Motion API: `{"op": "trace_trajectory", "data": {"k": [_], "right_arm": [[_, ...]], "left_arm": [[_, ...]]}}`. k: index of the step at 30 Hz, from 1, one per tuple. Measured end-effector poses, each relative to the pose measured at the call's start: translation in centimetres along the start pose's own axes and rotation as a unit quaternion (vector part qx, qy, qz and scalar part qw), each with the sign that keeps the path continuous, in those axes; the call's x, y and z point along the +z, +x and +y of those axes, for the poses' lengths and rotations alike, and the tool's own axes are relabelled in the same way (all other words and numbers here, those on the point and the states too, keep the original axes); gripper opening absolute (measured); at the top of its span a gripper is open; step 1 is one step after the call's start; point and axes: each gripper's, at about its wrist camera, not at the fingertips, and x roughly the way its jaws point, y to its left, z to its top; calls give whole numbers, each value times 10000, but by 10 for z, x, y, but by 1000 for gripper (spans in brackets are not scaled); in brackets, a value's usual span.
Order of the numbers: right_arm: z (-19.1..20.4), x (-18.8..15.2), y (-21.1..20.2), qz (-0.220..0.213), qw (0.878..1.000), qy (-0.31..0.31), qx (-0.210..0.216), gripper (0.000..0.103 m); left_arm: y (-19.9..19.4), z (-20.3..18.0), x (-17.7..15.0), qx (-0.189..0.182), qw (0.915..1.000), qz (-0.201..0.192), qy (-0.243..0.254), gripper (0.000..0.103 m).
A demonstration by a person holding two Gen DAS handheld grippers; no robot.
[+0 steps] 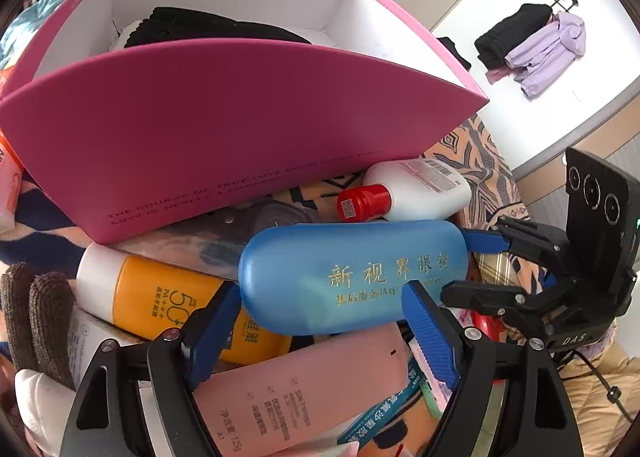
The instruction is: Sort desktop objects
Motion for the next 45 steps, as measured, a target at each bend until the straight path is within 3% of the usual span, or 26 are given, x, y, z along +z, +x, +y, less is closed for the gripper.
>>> {"op": "trace_trajectory", "data": {"k": [17,25,45], "right_arm": [[10,5,-8,-414,9988,-256,-90,53],[9,8,-2,-374,9991,-215,-3,53],[35,46,-43,-934,9921,-800,253,53]], "left_arm": [[-16,-1,-9,143,9986,-382,-341,85],[-19,-2,-11,168,9979,-466,-424,85],[-87,-17,2,500,9882,-1377,-452,84]]}}
